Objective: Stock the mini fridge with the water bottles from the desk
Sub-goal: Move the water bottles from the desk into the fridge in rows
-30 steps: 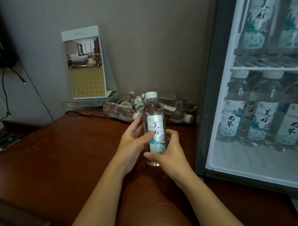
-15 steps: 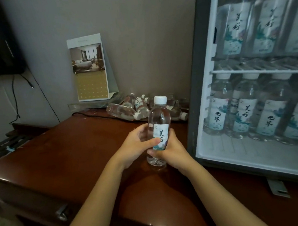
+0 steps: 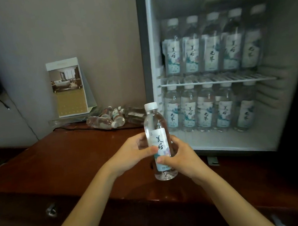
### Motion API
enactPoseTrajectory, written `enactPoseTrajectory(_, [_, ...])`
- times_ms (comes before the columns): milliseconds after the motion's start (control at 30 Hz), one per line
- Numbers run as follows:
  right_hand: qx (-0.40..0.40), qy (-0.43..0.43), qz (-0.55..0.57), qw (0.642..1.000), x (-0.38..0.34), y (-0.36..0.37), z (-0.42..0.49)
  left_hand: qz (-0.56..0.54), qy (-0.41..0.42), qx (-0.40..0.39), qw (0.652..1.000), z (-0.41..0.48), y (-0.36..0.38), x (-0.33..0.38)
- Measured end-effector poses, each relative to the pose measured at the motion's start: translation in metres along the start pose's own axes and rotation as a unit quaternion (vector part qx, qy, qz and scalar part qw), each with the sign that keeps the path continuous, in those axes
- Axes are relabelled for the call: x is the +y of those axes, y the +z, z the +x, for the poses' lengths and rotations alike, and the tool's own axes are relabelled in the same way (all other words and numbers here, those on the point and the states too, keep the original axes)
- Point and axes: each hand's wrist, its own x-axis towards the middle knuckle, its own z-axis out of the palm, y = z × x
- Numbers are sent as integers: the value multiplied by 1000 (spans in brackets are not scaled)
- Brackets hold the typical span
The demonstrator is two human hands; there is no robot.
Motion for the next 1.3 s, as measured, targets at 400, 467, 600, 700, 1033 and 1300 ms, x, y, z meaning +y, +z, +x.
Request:
enactPoseTrajectory(400, [168, -35, -11, 985, -1, -110, -135, -48, 74, -111, 990, 20, 156, 49])
enactPoseTrajectory(467, [201, -49, -36, 978, -10, -128, -159, -55, 107, -139, 983, 17, 181, 67])
enactPoseTrajectory(600, [277, -80, -85, 954, -29, -158, -209, -74, 162, -184, 967, 9, 230, 100])
enactPoseTrajectory(700, [338, -99, -121, 928, -42, -180, -241, -69, 223, -191, 953, 4, 267, 121])
enactPoseTrajectory(1033, [482, -95, -145, 859, -39, -253, -273, -76, 345, -127, 927, 13, 335, 186])
enactPoseTrajectory(1300, [432, -19, -219, 875, -18, -277, -259, 64, 456, -42, 886, 38, 346, 185])
